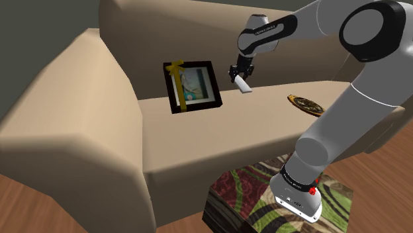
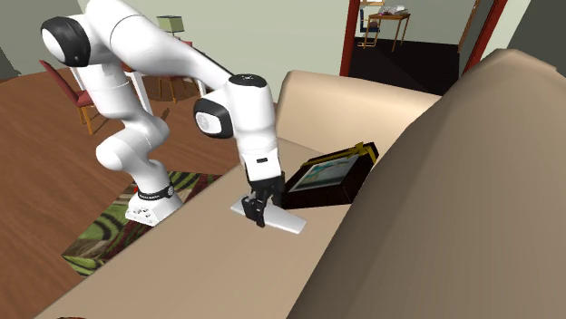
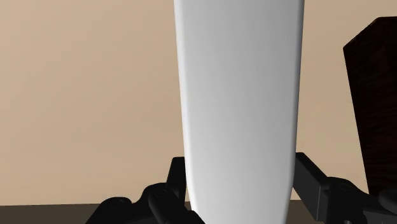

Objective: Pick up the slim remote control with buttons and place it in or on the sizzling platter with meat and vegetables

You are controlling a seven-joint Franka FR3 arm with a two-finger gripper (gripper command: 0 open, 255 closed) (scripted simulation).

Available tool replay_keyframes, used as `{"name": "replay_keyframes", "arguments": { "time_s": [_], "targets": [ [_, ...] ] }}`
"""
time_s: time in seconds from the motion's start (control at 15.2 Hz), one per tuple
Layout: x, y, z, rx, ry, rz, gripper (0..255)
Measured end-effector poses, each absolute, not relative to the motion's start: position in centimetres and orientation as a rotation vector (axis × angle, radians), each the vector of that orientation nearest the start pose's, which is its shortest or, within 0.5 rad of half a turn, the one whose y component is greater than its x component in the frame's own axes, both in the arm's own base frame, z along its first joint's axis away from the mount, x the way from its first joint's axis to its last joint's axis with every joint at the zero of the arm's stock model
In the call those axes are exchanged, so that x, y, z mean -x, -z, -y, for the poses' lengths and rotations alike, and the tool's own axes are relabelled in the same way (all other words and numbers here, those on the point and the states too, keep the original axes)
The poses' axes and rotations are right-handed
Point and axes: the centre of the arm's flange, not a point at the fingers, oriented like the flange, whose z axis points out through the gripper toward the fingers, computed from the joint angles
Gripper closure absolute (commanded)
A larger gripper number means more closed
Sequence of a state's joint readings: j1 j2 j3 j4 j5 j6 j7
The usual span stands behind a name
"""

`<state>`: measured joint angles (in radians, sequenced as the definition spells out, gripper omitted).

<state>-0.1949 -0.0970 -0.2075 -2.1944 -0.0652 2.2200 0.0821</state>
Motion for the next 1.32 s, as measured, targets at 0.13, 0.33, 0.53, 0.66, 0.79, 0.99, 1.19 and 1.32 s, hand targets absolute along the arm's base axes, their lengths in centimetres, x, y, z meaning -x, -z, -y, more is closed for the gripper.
{"name": "replay_keyframes", "arguments": {
  "time_s": [0.13, 0.33, 0.53, 0.66, 0.79, 0.99, 1.19, 1.32],
  "targets": [
    [-48.2, -44.8, 20.9, 3.11, 0.181, -0.709, 255],
    [-48.3, -46.3, 20.9, 3.11, 0.181, -0.709, 255],
    [-47.6, -47.8, 21.2, 3.11, 0.181, -0.709, 255],
    [-45.9, -47.9, 22.8, 3.11, 0.181, -0.71, 255],
    [-44.1, -47.9, 24.6, 3.11, 0.181, -0.711, 255],
    [-41.4, -47.9, 27.0, 3.109, 0.181, -0.711, 255],
    [-38.3, -47.8, 29.5, 3.109, 0.181, -0.711, 255],
    [-36.5, -48.1, 31.2, 3.109, 0.181, -0.711, 255]
  ]
}}
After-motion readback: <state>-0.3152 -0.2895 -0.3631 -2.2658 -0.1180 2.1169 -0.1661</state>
